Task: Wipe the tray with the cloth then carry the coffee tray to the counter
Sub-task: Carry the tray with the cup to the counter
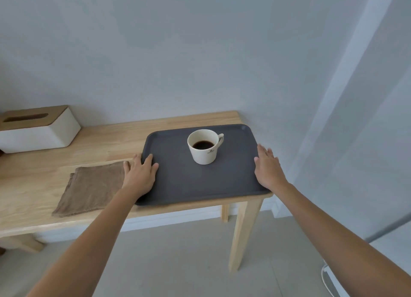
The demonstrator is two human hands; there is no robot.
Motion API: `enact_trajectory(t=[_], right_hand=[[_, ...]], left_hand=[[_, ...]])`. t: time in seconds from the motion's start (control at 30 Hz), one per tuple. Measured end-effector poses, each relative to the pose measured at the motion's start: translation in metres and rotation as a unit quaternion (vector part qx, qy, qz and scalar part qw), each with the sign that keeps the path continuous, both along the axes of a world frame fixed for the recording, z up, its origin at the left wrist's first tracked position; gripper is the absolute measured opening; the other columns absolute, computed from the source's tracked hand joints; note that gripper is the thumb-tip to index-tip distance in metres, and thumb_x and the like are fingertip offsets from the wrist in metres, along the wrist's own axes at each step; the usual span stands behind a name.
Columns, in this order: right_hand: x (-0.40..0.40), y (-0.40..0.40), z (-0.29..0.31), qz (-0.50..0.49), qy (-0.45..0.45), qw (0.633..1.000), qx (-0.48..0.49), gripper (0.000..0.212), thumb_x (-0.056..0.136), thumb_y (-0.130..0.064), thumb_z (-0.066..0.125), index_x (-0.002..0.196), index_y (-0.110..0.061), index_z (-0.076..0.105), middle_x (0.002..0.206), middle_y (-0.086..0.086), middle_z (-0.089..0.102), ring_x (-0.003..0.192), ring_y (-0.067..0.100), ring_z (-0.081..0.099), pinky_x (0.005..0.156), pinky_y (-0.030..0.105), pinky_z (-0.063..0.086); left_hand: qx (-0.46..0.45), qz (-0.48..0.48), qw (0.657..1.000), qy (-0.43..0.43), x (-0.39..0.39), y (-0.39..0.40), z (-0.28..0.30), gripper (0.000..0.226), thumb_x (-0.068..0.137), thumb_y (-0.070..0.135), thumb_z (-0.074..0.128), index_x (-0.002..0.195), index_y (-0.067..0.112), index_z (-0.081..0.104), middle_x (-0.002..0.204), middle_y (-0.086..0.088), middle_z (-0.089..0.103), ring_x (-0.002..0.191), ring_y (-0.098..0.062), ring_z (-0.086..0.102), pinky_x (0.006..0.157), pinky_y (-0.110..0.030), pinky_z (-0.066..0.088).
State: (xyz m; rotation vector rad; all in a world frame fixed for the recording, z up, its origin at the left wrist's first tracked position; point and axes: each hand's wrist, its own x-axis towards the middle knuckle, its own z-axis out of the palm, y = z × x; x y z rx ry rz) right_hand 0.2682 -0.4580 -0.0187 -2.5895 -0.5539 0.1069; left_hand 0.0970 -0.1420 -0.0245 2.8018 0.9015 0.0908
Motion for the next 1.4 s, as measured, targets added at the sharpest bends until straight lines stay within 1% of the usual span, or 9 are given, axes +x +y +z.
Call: enact_trajectory(t=[0.1, 0.17, 0.27, 0.47, 0.67, 0.87, 1.0, 1.13, 1.4], right_hand=[[-0.011, -0.017, 0.008, -0.023, 0.047, 0.997, 0.056, 0.050, 0.103, -0.016, 0.028, 0.151, -0.013, 0.016, 0.133, 0.021, 0.051, 0.119, 0.039, 0.049, 0.097, 0.039, 0.040], [-0.018, -0.028, 0.011, -0.042, 0.060, 0.994, 0.076, 0.050, 0.102, -0.016, 0.029, 0.151, -0.014, 0.017, 0.128, 0.021, 0.056, 0.115, 0.039, 0.052, 0.091, 0.037, 0.040], [-0.027, -0.045, 0.009, -0.079, 0.070, 0.990, 0.096, 0.050, 0.102, -0.015, 0.031, 0.151, -0.015, 0.020, 0.135, 0.018, 0.054, 0.121, 0.038, 0.049, 0.098, 0.037, 0.038], [-0.052, -0.088, 0.007, -0.155, 0.077, 0.976, 0.131, 0.051, 0.101, -0.015, 0.034, 0.151, -0.017, 0.023, 0.143, 0.013, 0.049, 0.128, 0.035, 0.044, 0.105, 0.036, 0.034], [-0.083, -0.148, 0.011, -0.237, 0.071, 0.959, 0.139, 0.051, 0.101, -0.015, 0.034, 0.151, -0.015, 0.024, 0.143, 0.012, 0.049, 0.129, 0.034, 0.045, 0.107, 0.037, 0.034], [-0.125, -0.247, 0.021, -0.347, 0.049, 0.924, 0.154, 0.050, 0.101, -0.015, 0.034, 0.151, -0.015, 0.024, 0.148, 0.011, 0.044, 0.133, 0.033, 0.042, 0.110, 0.038, 0.031], [-0.151, -0.324, 0.023, -0.411, 0.032, 0.894, 0.176, 0.050, 0.100, -0.014, 0.035, 0.150, -0.017, 0.028, 0.147, 0.007, 0.045, 0.133, 0.030, 0.042, 0.110, 0.037, 0.031], [-0.172, -0.408, 0.021, -0.456, 0.012, 0.869, 0.191, 0.050, 0.100, -0.012, 0.036, 0.149, -0.014, 0.028, 0.151, 0.003, 0.041, 0.137, 0.024, 0.038, 0.109, 0.030, 0.029], [-0.208, -0.563, 0.019, -0.535, 0.002, 0.828, 0.168, 0.051, 0.100, -0.012, 0.037, 0.150, -0.011, 0.024, 0.146, 0.009, 0.046, 0.132, 0.028, 0.043, 0.105, 0.031, 0.033]], left_hand=[[-0.026, -0.040, 0.999, -0.008, 0.000, -0.003, -0.001, 0.049, 0.102, 0.032, 0.025, 0.148, 0.016, 0.030, 0.154, -0.019, 0.022, 0.142, -0.035, 0.023, 0.117, -0.054, 0.002], [-0.042, -0.060, 0.997, -0.037, 0.000, -0.005, -0.003, 0.046, 0.101, 0.023, 0.029, 0.146, 0.017, 0.034, 0.153, -0.017, 0.027, 0.134, -0.039, 0.033, 0.114, -0.055, 0.017], [-0.112, -0.088, 0.984, -0.107, 0.001, -0.016, 0.000, 0.049, 0.096, 0.005, 0.030, 0.143, 0.014, 0.041, 0.152, -0.014, 0.033, 0.132, -0.037, 0.038, 0.108, -0.047, 0.033], [-0.205, -0.145, 0.947, -0.198, 0.016, -0.048, 0.008, 0.055, 0.092, -0.007, 0.032, 0.141, 0.014, 0.045, 0.152, -0.008, 0.036, 0.136, -0.027, 0.037, 0.105, -0.024, 0.027], [-0.250, -0.212, 0.924, -0.197, 0.043, -0.096, 0.014, 0.056, 0.092, -0.007, 0.032, 0.142, 0.017, 0.044, 0.150, -0.007, 0.041, 0.136, -0.026, 0.037, 0.103, -0.025, 0.028], [-0.261, -0.334, 0.888, -0.179, 0.093, -0.194, 0.018, 0.056, 0.090, -0.010, 0.034, 0.140, 0.011, 0.046, 0.140, -0.012, 0.049, 0.128, -0.028, 0.043, 0.098, -0.026, 0.029], [-0.267, -0.405, 0.859, -0.165, 0.125, -0.278, 0.015, 0.055, 0.091, -0.009, 0.035, 0.140, 0.013, 0.046, 0.145, -0.010, 0.047, 0.132, -0.028, 0.041, 0.104, -0.026, 0.028], [-0.285, -0.445, 0.836, -0.146, 0.147, -0.376, 0.010, 0.055, 0.092, -0.007, 0.034, 0.140, 0.015, 0.047, 0.147, -0.008, 0.044, 0.134, -0.028, 0.039, 0.104, -0.025, 0.027], [-0.317, -0.514, 0.790, -0.105, 0.173, -0.562, -0.009, 0.058, 0.090, -0.008, 0.033, 0.140, 0.018, 0.048, 0.145, -0.005, 0.047, 0.133, -0.027, 0.042, 0.108, -0.034, 0.032]])
